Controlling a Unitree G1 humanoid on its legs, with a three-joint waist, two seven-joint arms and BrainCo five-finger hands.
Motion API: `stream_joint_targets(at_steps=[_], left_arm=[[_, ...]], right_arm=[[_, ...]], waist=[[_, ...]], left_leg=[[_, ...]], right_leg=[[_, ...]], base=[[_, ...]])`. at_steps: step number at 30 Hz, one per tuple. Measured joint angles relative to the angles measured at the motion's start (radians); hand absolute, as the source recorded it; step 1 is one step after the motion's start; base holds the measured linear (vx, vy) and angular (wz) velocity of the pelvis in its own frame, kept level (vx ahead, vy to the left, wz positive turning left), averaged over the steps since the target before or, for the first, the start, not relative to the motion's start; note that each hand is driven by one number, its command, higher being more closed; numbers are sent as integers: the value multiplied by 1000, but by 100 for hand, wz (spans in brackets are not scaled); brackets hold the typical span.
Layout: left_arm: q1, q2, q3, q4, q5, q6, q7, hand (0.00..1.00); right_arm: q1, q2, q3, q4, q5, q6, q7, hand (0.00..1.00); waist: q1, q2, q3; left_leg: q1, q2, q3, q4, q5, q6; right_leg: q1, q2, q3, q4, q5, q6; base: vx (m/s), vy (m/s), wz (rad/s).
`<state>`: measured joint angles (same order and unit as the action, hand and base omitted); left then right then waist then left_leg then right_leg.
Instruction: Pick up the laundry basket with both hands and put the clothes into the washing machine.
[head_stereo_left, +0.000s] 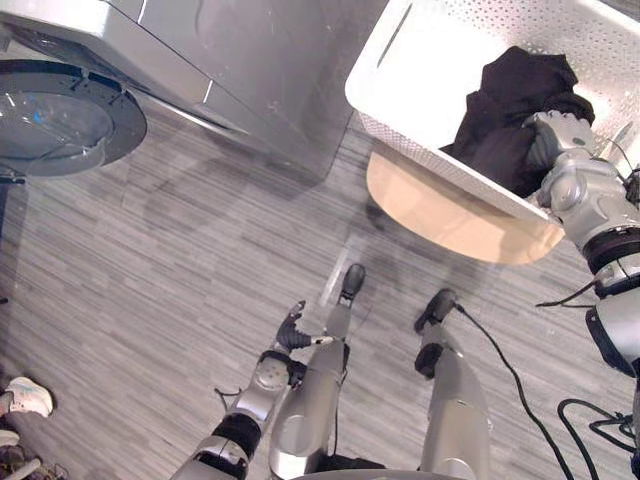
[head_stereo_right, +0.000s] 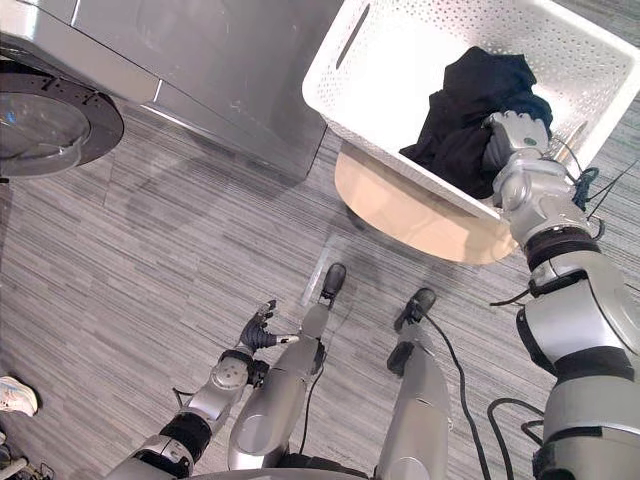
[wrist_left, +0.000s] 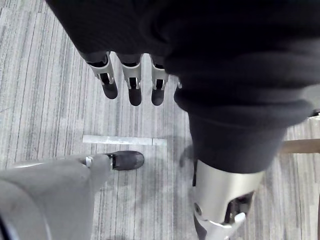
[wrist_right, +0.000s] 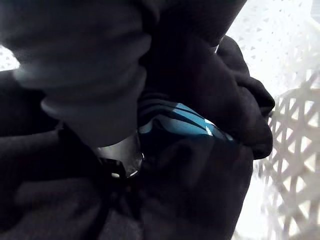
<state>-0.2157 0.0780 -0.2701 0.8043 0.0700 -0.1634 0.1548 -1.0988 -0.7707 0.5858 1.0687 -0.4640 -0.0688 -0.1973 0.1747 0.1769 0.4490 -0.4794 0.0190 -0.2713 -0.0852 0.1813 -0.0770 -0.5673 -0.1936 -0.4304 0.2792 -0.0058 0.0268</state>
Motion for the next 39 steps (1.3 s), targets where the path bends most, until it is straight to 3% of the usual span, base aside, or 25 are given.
stream_joint_targets(at_steps=[8,15,17,22,28,30,32,33,34,36,39], left_arm=[[3,31,47,0,3,4,0,0],[65,55,97,3,13,15,-1,0],[103,50,116,14,23,26,-1,0],[199,48,135,24,42,38,-1,0],[292,45,221,17,47,46,-2,0],[304,45,235,-26,44,48,-1,0],[302,47,234,-108,33,44,-2,0],[303,47,237,-140,26,39,-1,0],[304,46,244,-178,18,35,0,0],[320,43,246,-259,9,32,2,0],[358,13,277,-346,-5,23,14,0]], right_arm=[[46,36,-154,-263,105,2,22,100],[191,113,-318,-545,242,-25,-17,100],[297,173,-364,-668,287,-42,-16,100],[555,320,-436,-912,441,-87,11,100],[860,506,-505,-1148,639,-149,114,100],[943,555,-524,-1197,678,-161,137,100],[1053,594,-544,-1247,693,-167,149,100],[1073,605,-544,-1249,690,-172,151,100],[1081,617,-542,-1249,689,-172,153,100],[1081,637,-519,-1249,686,-172,156,100],[1048,647,-451,-1219,657,-173,153,100]], waist=[[-38,-16,-1],[-60,-112,-58],[-66,-132,-102],[-83,-150,-185],[-86,-179,-266],[-101,-186,-268],[-144,-194,-269],[-145,-201,-271],[-140,-205,-273],[-113,-179,-278],[-74,-178,-276]], left_leg=[[87,16,23,-7,0,0],[160,33,51,-9,-3,-2],[189,43,65,-9,-28,0],[277,50,96,-9,-61,7],[376,53,143,-8,-99,11],[371,50,129,18,-115,15],[361,11,48,59,-132,23],[351,-6,22,75,-133,22],[327,-21,1,108,-137,15],[262,-12,-36,168,-157,10],[231,3,-69,168,-148,-2]], right_leg=[[95,31,20,-45,9,2],[177,55,39,-95,24,-5],[203,70,52,-112,27,-4],[298,87,79,-167,31,7],[390,105,124,-208,37,17],[382,94,126,-132,-6,31],[368,68,257,46,-128,60],[367,60,302,79,-160,76],[367,56,318,84,-186,81],[364,88,302,68,-191,85],[340,119,306,86,-198,42]], base=[[-45,-66,-5],[4,-74,-10],[18,-54,-21],[57,-21,-18],[60,8,-21],[-14,-31,32],[-8,-76,126],[24,-85,128],[-20,-94,80],[-65,-82,54],[-62,-124,37]])
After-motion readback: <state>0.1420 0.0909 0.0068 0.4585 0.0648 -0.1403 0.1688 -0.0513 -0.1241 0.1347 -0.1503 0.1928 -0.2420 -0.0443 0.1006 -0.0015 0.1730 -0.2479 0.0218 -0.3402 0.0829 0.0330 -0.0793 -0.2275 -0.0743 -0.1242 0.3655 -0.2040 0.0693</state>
